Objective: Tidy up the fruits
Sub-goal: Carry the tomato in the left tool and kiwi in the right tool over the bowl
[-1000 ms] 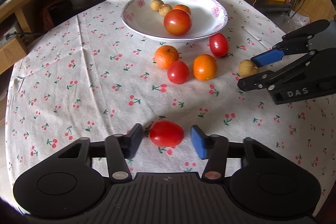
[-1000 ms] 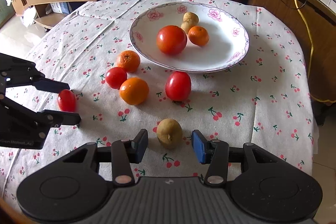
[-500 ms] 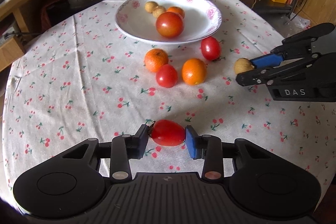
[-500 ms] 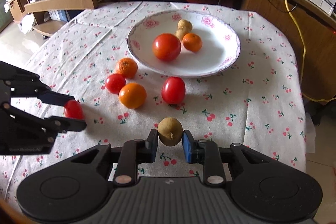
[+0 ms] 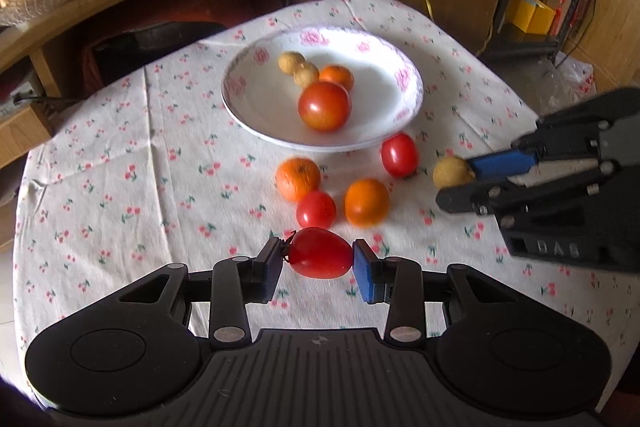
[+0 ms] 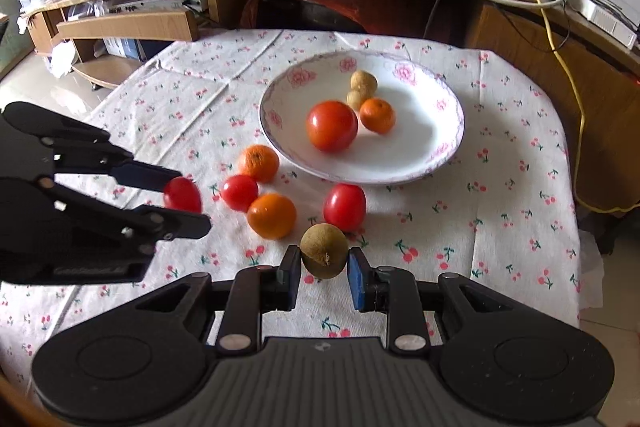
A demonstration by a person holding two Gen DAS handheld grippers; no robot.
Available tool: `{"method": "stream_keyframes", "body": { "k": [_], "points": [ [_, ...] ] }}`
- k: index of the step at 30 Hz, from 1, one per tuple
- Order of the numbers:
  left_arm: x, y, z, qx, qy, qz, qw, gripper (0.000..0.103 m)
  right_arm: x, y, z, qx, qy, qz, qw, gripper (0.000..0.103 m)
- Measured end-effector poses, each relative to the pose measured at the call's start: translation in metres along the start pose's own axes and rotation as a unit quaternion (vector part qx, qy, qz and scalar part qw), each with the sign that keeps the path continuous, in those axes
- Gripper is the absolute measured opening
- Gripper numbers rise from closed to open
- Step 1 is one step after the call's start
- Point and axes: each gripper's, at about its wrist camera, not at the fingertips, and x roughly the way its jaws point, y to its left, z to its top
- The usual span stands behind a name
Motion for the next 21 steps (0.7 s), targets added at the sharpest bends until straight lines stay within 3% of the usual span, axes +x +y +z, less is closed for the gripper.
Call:
{"method": "stream_keyframes", "body": {
  "k": [21],
  "points": [
    [-0.011,-0.012,0.028,-0.002,-0.032,0.003,0.9995,0.046,-0.015,0.003,0.014,0.007,-0.032,0.005,0.999,0.027]
  ]
}}
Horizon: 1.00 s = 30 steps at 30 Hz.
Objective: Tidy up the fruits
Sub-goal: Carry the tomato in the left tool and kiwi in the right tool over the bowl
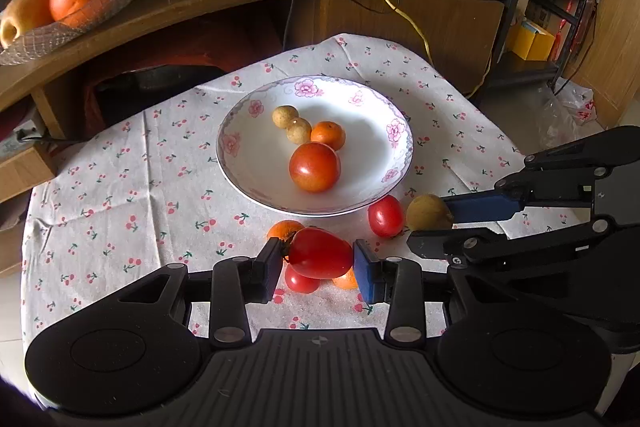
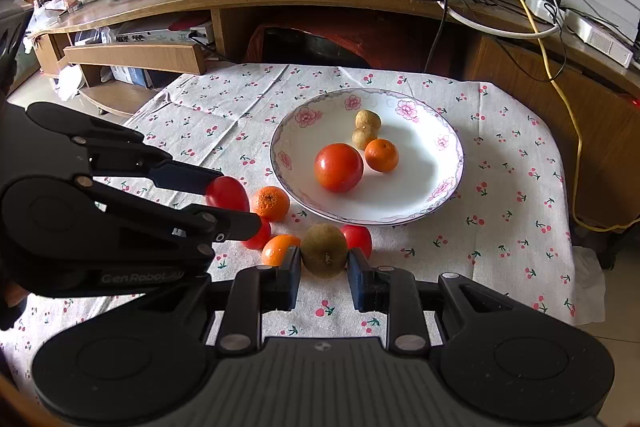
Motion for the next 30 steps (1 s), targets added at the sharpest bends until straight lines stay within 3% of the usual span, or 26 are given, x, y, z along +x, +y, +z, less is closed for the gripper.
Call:
{"method": "stream_keyframes", "body": {
  "k": [30],
  "points": [
    [0.011,0.007,0.032,-0.008,-0.024,0.015,0.9996,0.045,0.006,-0.017,0.027,0.034,-0.027,-0.021,0.999,0.027]
  ]
}}
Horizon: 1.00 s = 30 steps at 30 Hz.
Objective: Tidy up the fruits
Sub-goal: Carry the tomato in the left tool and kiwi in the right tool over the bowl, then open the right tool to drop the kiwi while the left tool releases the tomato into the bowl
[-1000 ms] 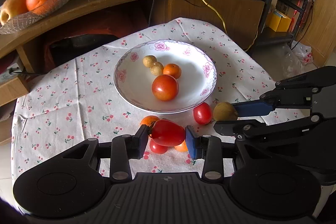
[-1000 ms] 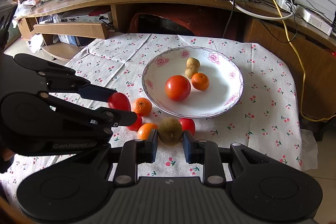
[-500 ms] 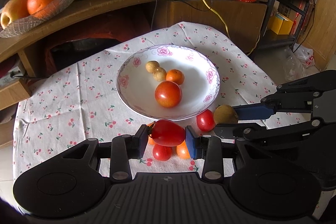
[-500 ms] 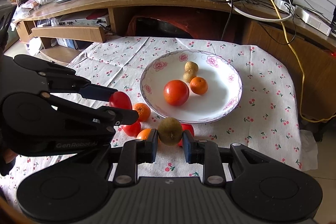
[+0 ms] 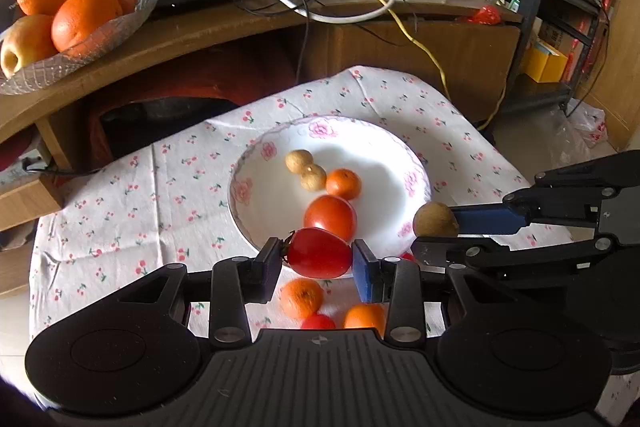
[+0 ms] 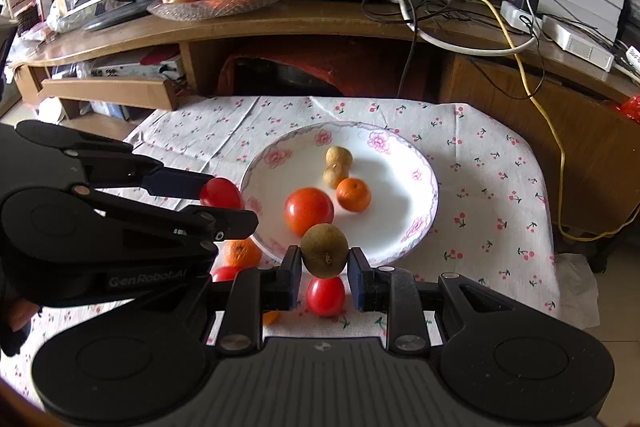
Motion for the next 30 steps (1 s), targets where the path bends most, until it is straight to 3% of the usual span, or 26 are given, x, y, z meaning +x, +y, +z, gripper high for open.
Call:
{"method": "stream_keyframes", "body": {
  "k": [30],
  "points": [
    [0.059,0.017,0.025,-0.014,0.017,0.024,0.9995,0.045,0.060,-0.025,0.018,0.031,0.002,-0.021,0.999,0.027]
  ]
}}
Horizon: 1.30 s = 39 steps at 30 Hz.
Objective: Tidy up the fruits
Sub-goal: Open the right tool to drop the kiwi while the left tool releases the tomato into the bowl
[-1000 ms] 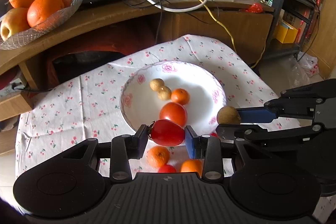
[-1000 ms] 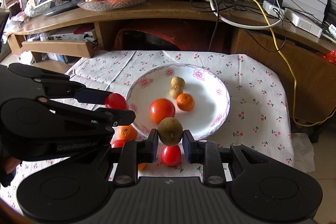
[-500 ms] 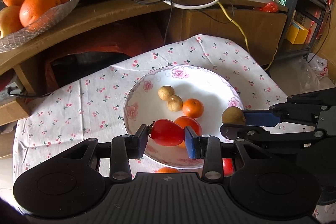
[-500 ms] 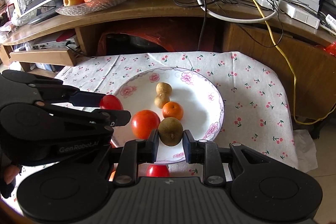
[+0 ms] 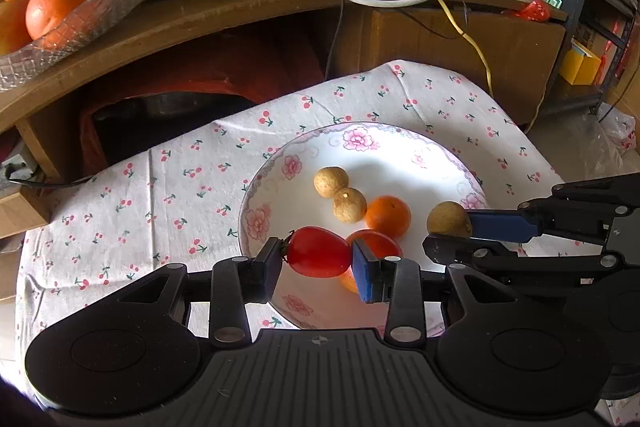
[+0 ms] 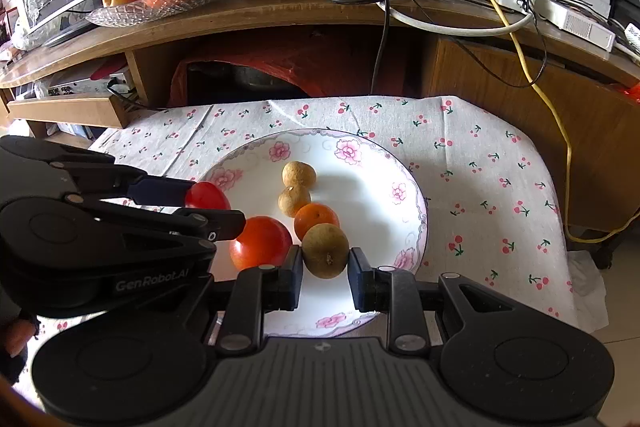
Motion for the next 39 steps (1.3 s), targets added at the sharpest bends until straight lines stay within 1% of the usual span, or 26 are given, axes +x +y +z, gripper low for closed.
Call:
{"method": "stream_keyframes", "body": {
  "k": [9,13,20,23,25,28,33,39],
  "points": [
    [0.005,0.003,0.005,-0.010,-0.004,-0.002,0.9999,0.047,0.005,-0.007,0.005,0.019,-0.001,0.005,1.000,0.028],
    [0.007,0.004,0.007,-0.017,-0.005,-0.003,0.9998,0.051,0.004,-0.010,0.005,0.023,-0.001,0.006,1.000,0.028],
    [0.008,0.010,0.009,-0.035,-0.002,-0.005,0.9994,0.057,0.006,-0.009,0.004,0.022,0.004,0.009,1.000,0.028],
    [0.007,0.010,0.010,-0.038,-0.002,-0.016,0.9992,0.062,0.006,-0.007,0.004,0.015,0.007,0.014,1.000,0.031],
    [0.005,0.005,0.009,-0.029,-0.005,-0.016,0.9994,0.062,0.006,-0.004,0.004,0.008,0.008,0.013,1.000,0.034],
    [0.001,0.000,0.009,-0.013,-0.013,-0.004,0.9998,0.063,0.005,-0.002,0.003,0.000,0.008,0.005,1.000,0.037],
    [-0.003,0.006,0.010,-0.026,-0.018,-0.001,0.9995,0.063,0.000,-0.008,0.003,0.009,0.002,-0.003,1.000,0.038],
    [-0.010,0.007,0.008,-0.027,-0.021,0.003,0.9994,0.064,-0.007,-0.013,0.002,0.016,-0.004,-0.014,1.000,0.038]
  ]
}}
